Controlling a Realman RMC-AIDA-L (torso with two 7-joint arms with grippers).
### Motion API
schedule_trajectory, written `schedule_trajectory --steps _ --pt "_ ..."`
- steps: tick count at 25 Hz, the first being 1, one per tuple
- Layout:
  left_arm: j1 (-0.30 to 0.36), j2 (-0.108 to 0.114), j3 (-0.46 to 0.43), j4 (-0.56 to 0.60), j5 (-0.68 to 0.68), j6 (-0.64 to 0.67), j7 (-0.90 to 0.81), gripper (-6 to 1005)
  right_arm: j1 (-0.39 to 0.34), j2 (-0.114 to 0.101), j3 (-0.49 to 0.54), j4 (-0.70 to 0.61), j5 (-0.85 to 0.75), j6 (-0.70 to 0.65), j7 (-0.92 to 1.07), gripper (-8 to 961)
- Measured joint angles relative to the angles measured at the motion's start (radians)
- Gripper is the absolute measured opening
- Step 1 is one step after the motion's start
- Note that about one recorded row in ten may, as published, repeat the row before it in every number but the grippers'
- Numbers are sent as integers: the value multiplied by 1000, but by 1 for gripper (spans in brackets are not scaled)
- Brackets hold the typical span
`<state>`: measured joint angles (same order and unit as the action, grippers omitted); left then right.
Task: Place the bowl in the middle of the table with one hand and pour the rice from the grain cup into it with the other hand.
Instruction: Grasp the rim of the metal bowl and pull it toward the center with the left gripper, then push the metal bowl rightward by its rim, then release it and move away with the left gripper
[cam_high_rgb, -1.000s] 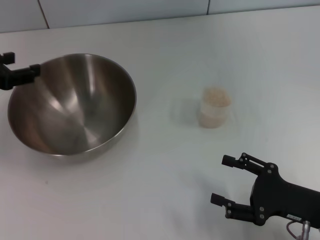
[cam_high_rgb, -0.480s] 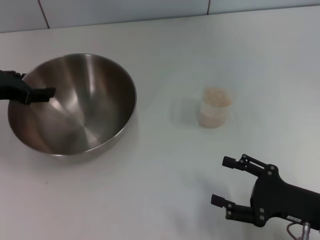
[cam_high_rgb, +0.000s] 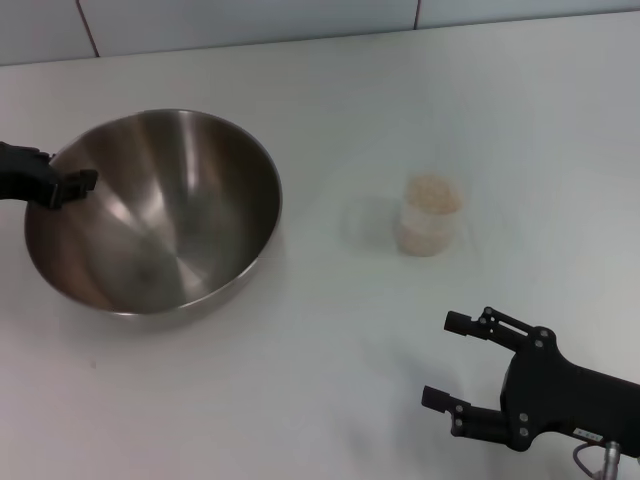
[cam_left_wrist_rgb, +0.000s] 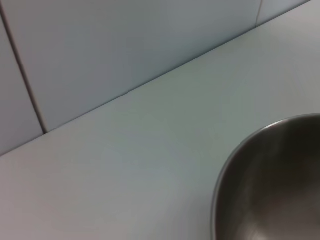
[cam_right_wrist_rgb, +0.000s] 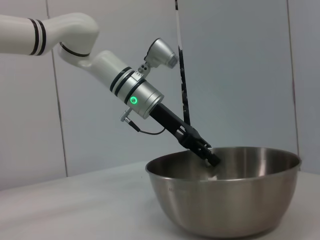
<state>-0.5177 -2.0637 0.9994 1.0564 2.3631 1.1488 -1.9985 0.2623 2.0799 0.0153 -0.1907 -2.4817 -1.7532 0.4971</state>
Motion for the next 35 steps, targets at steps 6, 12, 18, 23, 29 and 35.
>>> schedule_trajectory --steps 6,12,18,23,29,35 --pt "-13 1 -5 -2 1 7 0 292 1 0 0 -2 0 2 2 807" --pt "-66 7 -16 -61 1 25 -15 146 2 -1 0 -1 0 2 4 806" --pt "-159 39 -153 -170 -5 97 -17 89 2 -2 0 -4 0 2 23 804" --pt "-243 92 -260 -287 -5 181 -15 58 3 -2 0 -10 0 2 40 803" --pt "-303 100 -279 -326 -7 213 -17 45 3 -2 0 -10 0 3 42 801" --pt "-340 58 -259 -329 1 186 -7 59 5 -1 -2 -10 0 3 42 799"
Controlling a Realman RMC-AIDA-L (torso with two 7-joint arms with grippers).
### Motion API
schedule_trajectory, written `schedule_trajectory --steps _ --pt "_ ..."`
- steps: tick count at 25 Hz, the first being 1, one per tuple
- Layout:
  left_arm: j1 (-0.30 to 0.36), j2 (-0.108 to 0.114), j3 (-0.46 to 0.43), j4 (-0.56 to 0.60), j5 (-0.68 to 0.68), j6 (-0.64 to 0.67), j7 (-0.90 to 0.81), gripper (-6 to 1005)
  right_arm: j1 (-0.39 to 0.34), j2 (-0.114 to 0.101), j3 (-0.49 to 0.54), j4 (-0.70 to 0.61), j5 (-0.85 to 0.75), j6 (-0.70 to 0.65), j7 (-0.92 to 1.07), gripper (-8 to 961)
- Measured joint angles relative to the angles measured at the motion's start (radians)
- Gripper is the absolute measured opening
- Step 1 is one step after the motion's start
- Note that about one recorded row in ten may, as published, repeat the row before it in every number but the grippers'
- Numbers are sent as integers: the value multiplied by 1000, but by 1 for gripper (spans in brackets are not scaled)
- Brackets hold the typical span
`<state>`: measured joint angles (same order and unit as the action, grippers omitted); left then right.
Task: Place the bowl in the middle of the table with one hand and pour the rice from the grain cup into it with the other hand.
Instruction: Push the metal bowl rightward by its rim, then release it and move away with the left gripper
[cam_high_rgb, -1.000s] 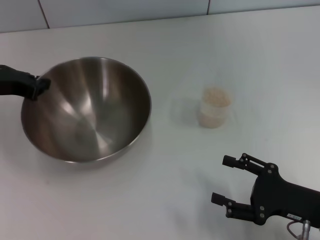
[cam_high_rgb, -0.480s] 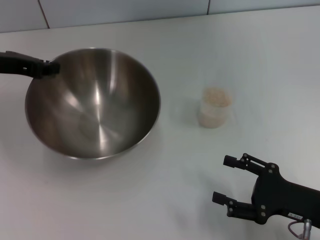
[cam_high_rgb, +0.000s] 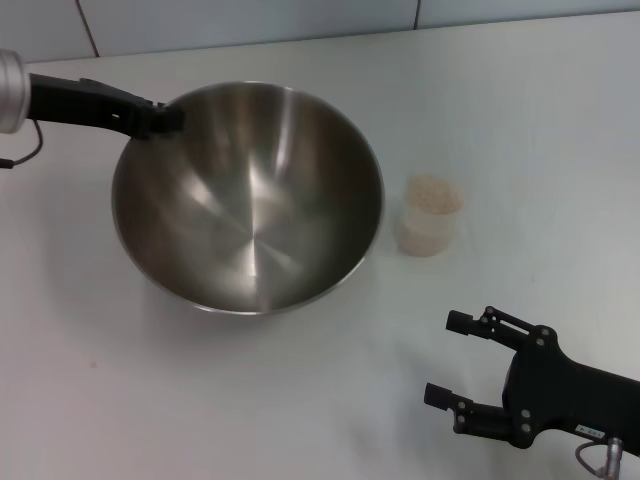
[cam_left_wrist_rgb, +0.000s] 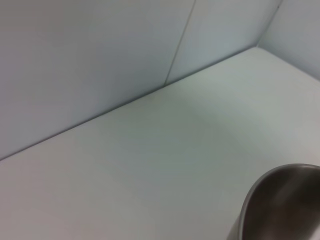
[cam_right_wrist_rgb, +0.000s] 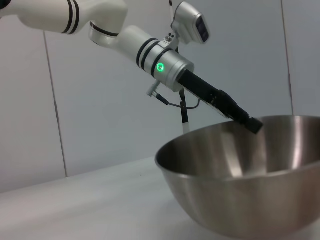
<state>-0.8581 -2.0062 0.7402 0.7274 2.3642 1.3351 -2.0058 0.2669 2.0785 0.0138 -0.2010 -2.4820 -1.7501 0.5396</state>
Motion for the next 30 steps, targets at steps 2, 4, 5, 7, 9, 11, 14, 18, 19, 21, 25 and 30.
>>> schedule_trajectory --steps 2,4,5,7,9,11,14,18,19,21,25,30 --pt "-4 -12 33 -7 5 -35 0 64 0 0 0 0 0 0 0 799" --pt "-5 -13 48 -20 5 -64 -1 69 -1 0 0 0 0 0 0 798" --pt "-5 -13 52 -27 5 -76 -1 71 -2 0 0 0 0 0 0 798" --pt "-5 -13 53 -46 5 -98 0 76 -2 0 0 0 0 0 0 798" --pt "-4 -12 54 -62 5 -115 4 81 -3 0 0 0 0 0 0 797" --pt "1 -13 54 -65 5 -121 11 85 -2 0 0 0 0 0 0 796" --pt "11 -20 54 -65 2 -130 20 93 -1 0 0 0 0 0 0 796" --pt "23 -32 54 -62 3 -144 33 102 -2 0 0 0 0 0 0 795" --pt "23 -32 54 -62 3 -144 33 104 -2 0 0 0 0 0 0 794" --pt "37 -47 54 -46 3 -154 49 109 -2 0 0 0 0 1 0 794" --pt "66 -56 54 11 -3 -148 71 119 -4 0 0 0 0 9 0 793" --pt "159 -65 83 182 -96 -6 129 169 -5 2 7 3 3 10 -4 791"
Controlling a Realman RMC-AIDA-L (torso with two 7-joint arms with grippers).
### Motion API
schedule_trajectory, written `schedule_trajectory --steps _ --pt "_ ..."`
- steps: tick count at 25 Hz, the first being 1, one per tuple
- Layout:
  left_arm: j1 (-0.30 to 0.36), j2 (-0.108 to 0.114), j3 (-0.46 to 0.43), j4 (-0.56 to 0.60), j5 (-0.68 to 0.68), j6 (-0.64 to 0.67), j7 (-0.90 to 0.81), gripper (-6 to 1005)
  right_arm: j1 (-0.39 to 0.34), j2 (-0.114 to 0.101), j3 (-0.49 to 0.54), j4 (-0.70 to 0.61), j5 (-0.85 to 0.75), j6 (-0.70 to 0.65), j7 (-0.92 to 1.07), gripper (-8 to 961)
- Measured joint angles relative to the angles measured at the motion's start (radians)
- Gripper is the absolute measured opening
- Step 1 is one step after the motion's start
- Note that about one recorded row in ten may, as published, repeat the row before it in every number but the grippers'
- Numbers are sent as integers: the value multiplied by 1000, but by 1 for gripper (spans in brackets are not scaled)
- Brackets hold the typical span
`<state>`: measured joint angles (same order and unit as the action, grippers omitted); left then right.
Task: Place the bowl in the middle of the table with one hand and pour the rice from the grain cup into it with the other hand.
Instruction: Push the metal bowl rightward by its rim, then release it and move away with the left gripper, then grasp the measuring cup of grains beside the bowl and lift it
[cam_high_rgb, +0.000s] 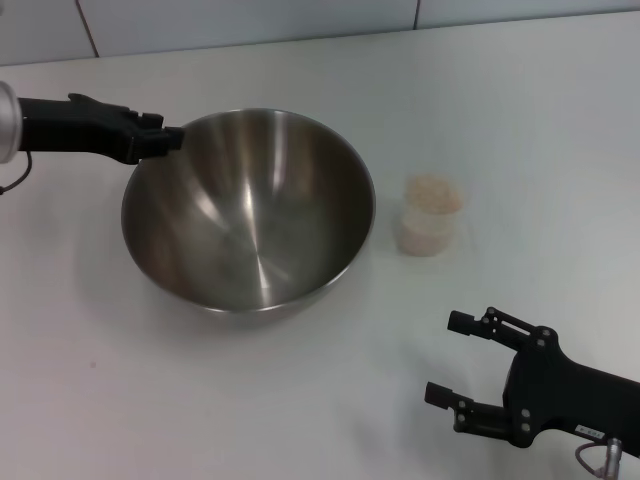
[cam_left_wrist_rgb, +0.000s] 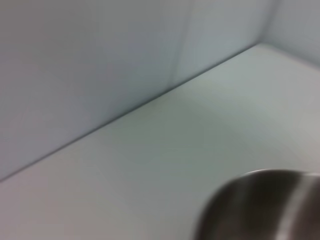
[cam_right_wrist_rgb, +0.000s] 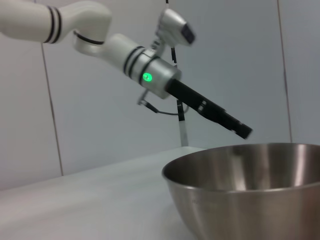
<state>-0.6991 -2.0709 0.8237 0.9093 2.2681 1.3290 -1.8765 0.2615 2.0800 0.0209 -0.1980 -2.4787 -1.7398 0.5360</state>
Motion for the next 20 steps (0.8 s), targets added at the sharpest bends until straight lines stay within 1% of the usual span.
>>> schedule_trajectory --steps 1,2,4,5,6,7,9,10,12,15,16,18,20 --pt "0 0 0 0 0 0 0 191 0 0 0 0 0 0 0 791" --pt "40 0 28 49 -54 23 23 213 0 1 3 1 2 0 -3 791" --pt "137 1 97 137 -163 48 81 256 -2 1 16 1 7 4 -6 790" --pt "260 3 183 227 -267 50 166 278 -5 1 50 1 14 14 -6 790" --pt "260 3 183 227 -267 50 166 300 -5 1 50 1 14 14 -6 790" --pt "321 3 222 268 -316 47 220 322 -6 1 75 2 16 21 -7 790" --pt "411 2 266 313 -372 46 295 365 -8 2 139 4 19 41 -7 789" --pt "448 2 277 320 -404 45 338 414 -8 2 175 4 19 54 -7 789" --pt "489 3 283 317 -443 45 381 512 -7 2 258 11 19 92 -2 788" --pt "514 8 276 284 -463 53 407 653 4 2 359 25 20 170 1 787" --pt "514 8 276 284 -463 53 407 697 4 2 359 25 20 170 1 787" --pt "514 9 275 277 -461 54 408 783 18 1 393 41 20 216 1 787" --pt "509 9 275 276 -460 54 407 815 22 2 406 43 20 227 1 786"
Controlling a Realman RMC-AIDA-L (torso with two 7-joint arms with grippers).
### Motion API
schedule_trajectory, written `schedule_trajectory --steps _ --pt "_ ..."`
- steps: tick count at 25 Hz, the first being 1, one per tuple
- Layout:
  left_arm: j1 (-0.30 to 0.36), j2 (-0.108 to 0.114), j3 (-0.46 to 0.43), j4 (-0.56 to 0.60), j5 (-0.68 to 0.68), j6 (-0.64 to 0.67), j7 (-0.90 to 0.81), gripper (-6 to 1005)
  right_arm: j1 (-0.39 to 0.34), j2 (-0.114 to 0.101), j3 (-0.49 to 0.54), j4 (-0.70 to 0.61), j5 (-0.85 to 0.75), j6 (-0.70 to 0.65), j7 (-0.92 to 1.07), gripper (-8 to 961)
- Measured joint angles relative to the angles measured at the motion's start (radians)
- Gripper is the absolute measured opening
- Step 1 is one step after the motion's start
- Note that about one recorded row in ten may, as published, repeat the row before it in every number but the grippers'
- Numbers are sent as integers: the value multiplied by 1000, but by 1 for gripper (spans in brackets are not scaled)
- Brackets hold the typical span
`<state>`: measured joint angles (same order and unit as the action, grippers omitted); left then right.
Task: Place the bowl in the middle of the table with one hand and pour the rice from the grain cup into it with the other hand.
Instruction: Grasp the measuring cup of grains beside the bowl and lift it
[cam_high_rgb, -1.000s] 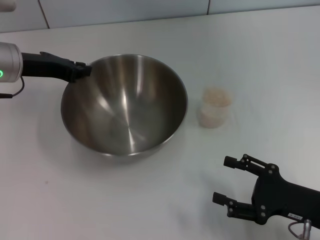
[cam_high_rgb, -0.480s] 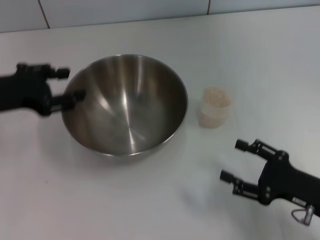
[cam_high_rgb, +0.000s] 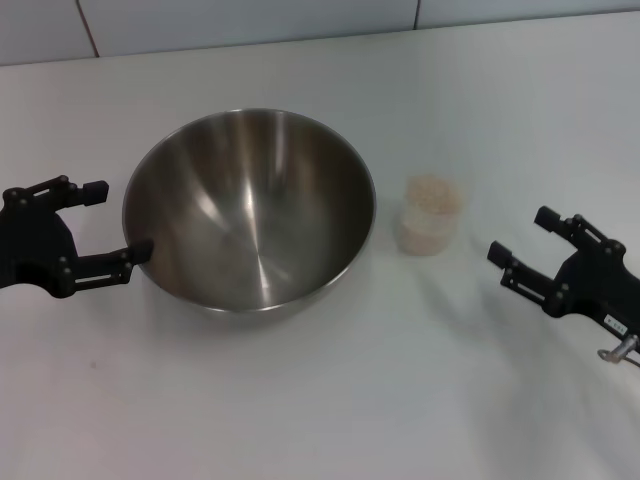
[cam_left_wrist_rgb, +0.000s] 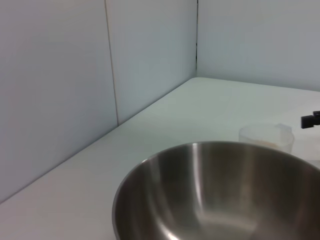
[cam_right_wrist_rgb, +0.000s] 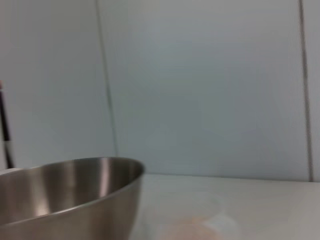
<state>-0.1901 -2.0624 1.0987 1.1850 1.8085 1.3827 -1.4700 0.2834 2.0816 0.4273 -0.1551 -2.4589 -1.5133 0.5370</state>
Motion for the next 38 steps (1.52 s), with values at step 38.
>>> schedule_trajectory --steps 38 --pt "-66 -1 2 -54 37 2 -21 864 162 -2 74 56 39 279 -22 776"
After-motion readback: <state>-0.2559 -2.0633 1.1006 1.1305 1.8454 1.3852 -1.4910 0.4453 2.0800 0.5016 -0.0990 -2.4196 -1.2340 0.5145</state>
